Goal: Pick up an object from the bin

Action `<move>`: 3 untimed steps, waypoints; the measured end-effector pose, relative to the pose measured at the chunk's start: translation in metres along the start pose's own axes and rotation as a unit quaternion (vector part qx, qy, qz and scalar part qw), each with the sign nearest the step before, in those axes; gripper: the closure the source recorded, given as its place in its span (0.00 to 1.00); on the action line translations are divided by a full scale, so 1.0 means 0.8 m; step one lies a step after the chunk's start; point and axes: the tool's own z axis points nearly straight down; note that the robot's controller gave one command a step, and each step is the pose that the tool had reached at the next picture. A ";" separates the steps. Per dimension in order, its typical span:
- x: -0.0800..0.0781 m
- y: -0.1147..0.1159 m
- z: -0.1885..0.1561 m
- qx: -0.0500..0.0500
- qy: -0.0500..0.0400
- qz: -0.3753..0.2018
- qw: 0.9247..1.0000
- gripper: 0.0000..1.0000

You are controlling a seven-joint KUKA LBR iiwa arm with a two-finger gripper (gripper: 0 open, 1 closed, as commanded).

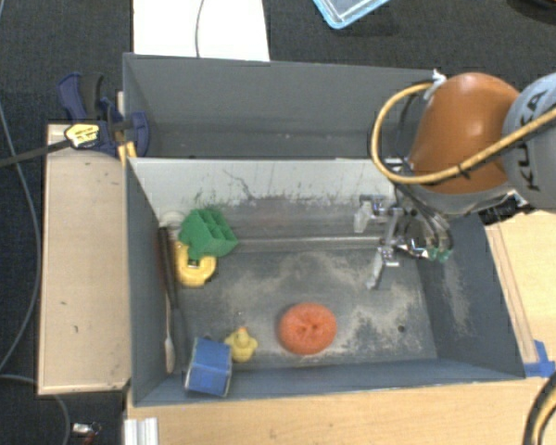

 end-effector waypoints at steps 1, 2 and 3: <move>-0.002 0.000 -0.006 0.000 -0.004 0.000 1.000 0.00; 0.035 0.013 0.068 0.000 -0.007 -0.029 1.000 0.00; 0.081 0.045 0.077 0.000 -0.008 0.010 1.000 0.00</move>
Offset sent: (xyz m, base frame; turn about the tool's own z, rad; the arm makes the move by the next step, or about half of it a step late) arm -0.0541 0.0201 -0.1040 -0.0974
